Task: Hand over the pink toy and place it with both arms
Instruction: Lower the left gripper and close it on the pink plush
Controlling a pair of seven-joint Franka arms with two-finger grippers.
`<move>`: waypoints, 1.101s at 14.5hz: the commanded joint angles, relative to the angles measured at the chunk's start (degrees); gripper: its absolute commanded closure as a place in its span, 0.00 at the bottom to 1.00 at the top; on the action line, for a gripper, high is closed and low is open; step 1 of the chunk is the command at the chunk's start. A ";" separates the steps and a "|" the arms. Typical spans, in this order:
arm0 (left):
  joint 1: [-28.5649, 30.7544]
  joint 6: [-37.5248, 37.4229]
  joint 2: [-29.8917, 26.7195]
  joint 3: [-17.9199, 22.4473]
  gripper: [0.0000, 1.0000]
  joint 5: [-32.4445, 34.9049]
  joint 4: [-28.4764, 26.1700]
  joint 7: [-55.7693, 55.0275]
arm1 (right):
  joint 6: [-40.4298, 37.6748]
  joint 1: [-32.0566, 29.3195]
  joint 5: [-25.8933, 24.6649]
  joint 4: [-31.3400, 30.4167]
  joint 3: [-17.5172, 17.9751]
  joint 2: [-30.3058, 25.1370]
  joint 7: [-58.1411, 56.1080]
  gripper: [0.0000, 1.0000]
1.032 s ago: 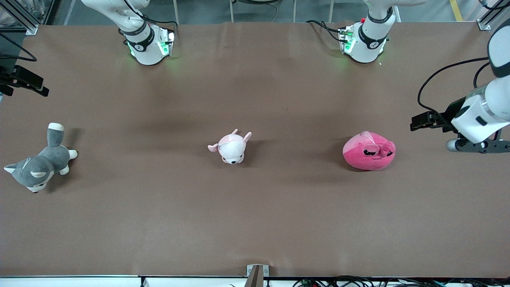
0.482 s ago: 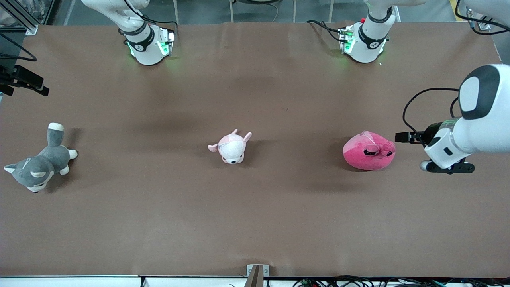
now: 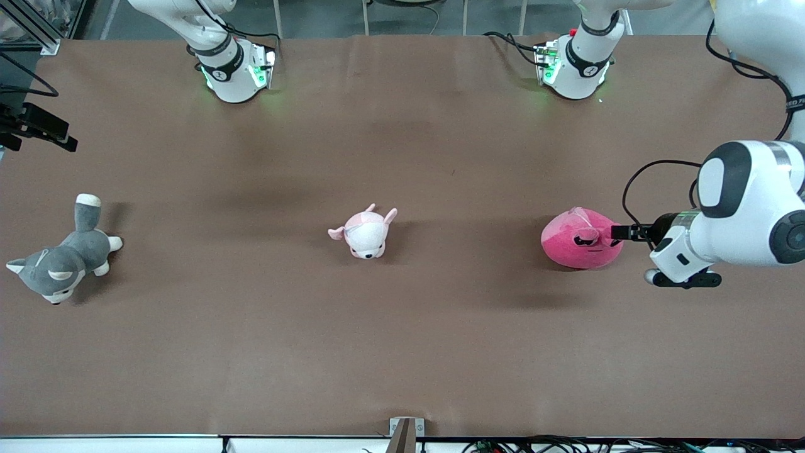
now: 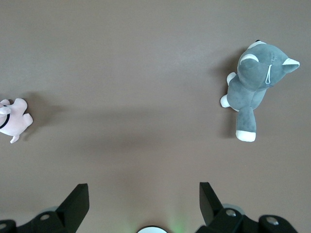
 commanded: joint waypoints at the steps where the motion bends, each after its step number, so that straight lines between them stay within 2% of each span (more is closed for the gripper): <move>1: 0.46 0.69 1.38 -0.18 0.01 0.26 -0.11 -0.25 | -0.25 0.32 -1.35 -0.73 0.14 -1.21 0.45 0.00; 5: 0.37 0.69 2.52 -0.18 0.02 0.18 -0.29 -0.34 | -0.25 0.32 -1.35 -0.73 0.05 -1.21 0.45 0.00; 10: -0.33 0.69 2.70 -0.27 0.25 0.09 -0.55 -2.45 | -0.25 0.32 -1.35 -0.73 0.14 -1.21 0.45 0.00; 16: -0.25 0.69 2.96 -0.27 0.28 -1.23 -1.43 -2.63 | -0.25 0.32 -1.35 -0.73 0.14 -1.21 0.45 0.00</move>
